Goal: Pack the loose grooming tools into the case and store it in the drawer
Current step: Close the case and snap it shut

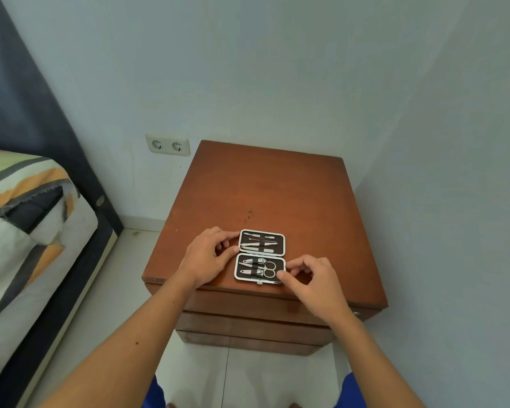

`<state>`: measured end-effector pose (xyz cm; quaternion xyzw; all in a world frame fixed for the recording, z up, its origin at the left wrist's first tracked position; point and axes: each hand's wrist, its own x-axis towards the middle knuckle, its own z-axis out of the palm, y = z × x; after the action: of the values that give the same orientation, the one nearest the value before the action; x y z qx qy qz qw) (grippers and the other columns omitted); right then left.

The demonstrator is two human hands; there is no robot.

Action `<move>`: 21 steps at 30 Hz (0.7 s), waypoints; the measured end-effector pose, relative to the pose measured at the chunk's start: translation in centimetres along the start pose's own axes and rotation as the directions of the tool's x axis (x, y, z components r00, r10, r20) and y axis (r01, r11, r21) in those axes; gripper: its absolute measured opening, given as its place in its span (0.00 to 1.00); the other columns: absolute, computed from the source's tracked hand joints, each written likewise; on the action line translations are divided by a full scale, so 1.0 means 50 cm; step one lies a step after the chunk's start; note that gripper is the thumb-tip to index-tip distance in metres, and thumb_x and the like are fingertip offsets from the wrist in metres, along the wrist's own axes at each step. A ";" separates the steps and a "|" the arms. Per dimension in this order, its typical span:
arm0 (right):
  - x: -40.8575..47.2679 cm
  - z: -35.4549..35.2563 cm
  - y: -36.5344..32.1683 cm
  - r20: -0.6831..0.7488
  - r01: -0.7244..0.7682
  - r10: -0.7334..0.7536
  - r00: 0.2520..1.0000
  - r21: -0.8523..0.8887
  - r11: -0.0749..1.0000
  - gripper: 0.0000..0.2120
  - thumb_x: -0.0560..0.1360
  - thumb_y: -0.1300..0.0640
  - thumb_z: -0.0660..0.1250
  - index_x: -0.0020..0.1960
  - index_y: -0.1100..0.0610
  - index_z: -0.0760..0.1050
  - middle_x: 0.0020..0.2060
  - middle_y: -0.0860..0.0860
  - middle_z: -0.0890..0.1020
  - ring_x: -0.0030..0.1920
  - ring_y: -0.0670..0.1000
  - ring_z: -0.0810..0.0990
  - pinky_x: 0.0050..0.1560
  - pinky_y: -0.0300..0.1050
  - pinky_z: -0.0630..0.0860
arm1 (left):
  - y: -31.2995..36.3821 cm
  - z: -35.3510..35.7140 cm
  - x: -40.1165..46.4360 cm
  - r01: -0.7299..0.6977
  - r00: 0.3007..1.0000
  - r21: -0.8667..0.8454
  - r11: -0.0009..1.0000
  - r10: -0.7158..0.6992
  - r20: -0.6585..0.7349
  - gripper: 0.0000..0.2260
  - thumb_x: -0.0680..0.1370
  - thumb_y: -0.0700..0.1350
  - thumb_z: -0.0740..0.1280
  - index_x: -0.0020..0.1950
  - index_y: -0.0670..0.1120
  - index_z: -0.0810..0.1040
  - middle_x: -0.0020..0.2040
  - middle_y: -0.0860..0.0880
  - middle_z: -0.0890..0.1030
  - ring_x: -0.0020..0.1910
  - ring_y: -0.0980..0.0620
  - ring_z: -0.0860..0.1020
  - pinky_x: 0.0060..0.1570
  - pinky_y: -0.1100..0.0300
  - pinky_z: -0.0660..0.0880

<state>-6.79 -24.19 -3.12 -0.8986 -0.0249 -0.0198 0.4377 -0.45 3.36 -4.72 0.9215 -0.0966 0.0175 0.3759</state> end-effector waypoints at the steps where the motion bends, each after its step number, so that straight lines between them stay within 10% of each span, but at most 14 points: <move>1: 0.014 -0.003 0.002 -0.010 -0.003 0.003 1.000 -0.006 1.000 0.06 0.75 0.48 0.76 0.50 0.44 0.82 0.43 0.42 0.84 0.53 0.43 0.74 0.51 0.32 0.68 | 0.001 0.001 0.001 0.011 1.000 -0.013 1.000 -0.011 -0.002 0.17 0.82 0.48 0.72 0.70 0.59 0.81 0.46 0.57 0.77 0.48 0.58 0.74 0.46 0.68 0.67; 6: 0.088 -0.001 -0.014 0.104 -0.154 0.160 0.982 -0.062 0.986 0.17 0.84 0.51 0.64 0.71 0.48 0.77 0.56 0.43 0.81 0.63 0.55 0.69 0.69 0.53 0.68 | 0.014 0.007 0.012 0.143 0.990 -0.164 0.976 -0.138 0.038 0.16 0.85 0.44 0.66 0.68 0.60 0.83 0.50 0.56 0.81 0.56 0.53 0.76 0.61 0.51 0.71; 10: 0.116 -0.001 -0.026 0.124 -0.229 0.217 0.968 0.086 0.970 0.12 0.81 0.52 0.66 0.58 0.38 0.83 0.51 0.39 0.85 0.62 0.53 0.76 0.67 0.51 0.73 | 0.030 0.011 0.014 0.275 0.960 -0.438 0.856 -0.270 0.075 0.15 0.79 0.52 0.67 0.60 0.68 0.86 0.54 0.62 0.84 0.67 0.51 0.77 0.76 0.45 0.66; 14: 0.099 -0.029 -0.054 0.084 -0.235 0.220 0.972 0.302 0.924 0.09 0.83 0.57 0.68 0.60 0.50 0.83 0.52 0.43 0.85 0.56 0.44 0.82 0.57 0.37 0.75 | 0.054 0.001 -0.011 0.278 0.950 -0.662 0.696 -0.300 0.083 0.13 0.84 0.45 0.69 0.59 0.62 0.88 0.62 0.54 0.86 0.66 0.52 0.81 0.74 0.46 0.74; 21: 0.036 -0.031 -0.052 0.015 -0.130 0.131 0.991 0.280 0.951 0.09 0.75 0.50 0.77 0.54 0.49 0.83 0.49 0.46 0.87 0.52 0.45 0.85 0.57 0.42 0.81 | 0.075 0.004 -0.113 0.143 0.974 -0.608 0.781 -0.218 -0.052 0.12 0.84 0.46 0.71 0.67 0.53 0.84 0.58 0.57 0.87 0.61 0.57 0.83 0.65 0.58 0.78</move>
<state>-5.17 -23.77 -0.01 -0.8271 0.0328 0.0115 0.5610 -6.71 1.54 -2.89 0.7569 0.0143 0.0049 0.6534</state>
